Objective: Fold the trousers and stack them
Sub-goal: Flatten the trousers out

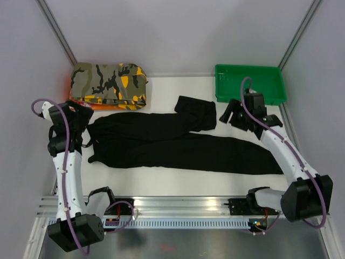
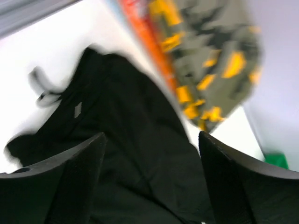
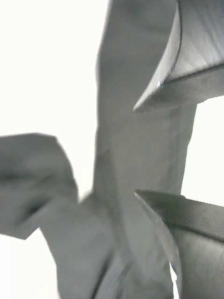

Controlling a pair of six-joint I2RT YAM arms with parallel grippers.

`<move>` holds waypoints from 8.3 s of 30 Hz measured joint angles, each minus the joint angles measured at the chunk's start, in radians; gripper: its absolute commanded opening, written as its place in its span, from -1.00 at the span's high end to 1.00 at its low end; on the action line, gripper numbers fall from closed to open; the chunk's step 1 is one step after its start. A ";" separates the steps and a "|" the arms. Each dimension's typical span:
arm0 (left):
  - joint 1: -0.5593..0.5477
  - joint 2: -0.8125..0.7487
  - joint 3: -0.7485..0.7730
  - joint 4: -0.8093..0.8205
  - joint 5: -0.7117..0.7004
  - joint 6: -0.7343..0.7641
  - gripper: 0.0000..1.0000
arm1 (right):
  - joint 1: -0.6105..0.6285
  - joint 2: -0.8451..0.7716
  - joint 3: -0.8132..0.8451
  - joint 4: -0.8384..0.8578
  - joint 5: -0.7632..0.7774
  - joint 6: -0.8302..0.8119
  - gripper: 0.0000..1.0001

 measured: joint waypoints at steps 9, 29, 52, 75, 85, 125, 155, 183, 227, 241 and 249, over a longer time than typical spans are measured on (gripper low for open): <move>-0.081 0.257 -0.006 0.314 0.254 0.086 -0.74 | 0.000 0.488 0.449 0.192 0.040 -0.059 -0.78; -0.469 0.607 0.030 0.326 0.166 0.230 -0.70 | 0.091 1.049 0.872 0.095 0.222 -0.150 -0.64; -0.568 0.729 0.090 0.219 0.105 0.346 -0.41 | 0.134 0.499 0.290 0.124 0.313 -0.114 0.90; -0.568 0.737 0.092 0.211 0.106 0.381 -0.41 | 0.144 0.834 0.993 0.054 0.127 -0.340 -0.80; -0.568 0.737 0.092 0.211 0.109 0.395 -0.42 | 0.210 1.122 1.070 0.018 0.061 -0.510 -0.86; -0.568 0.737 0.076 0.220 0.116 0.403 -0.43 | 0.153 1.279 1.162 0.022 0.143 -0.516 1.00; -0.568 0.726 0.182 0.217 0.143 0.427 -0.44 | -0.277 0.699 0.848 -0.508 0.764 -0.406 -0.57; -0.442 0.665 0.092 0.212 0.168 0.418 -0.57 | -0.407 0.562 0.319 -0.010 0.414 -0.277 -0.51; -0.399 0.591 0.057 0.211 0.169 0.415 -0.58 | -0.495 0.666 0.344 0.066 0.444 -0.299 -0.88; -0.397 0.566 0.011 0.229 0.196 0.415 -0.58 | -0.579 0.632 0.244 0.205 0.242 -0.301 -0.39; -0.392 0.565 -0.001 0.237 0.196 0.415 -0.58 | -0.579 0.673 0.244 0.230 0.201 -0.301 -0.08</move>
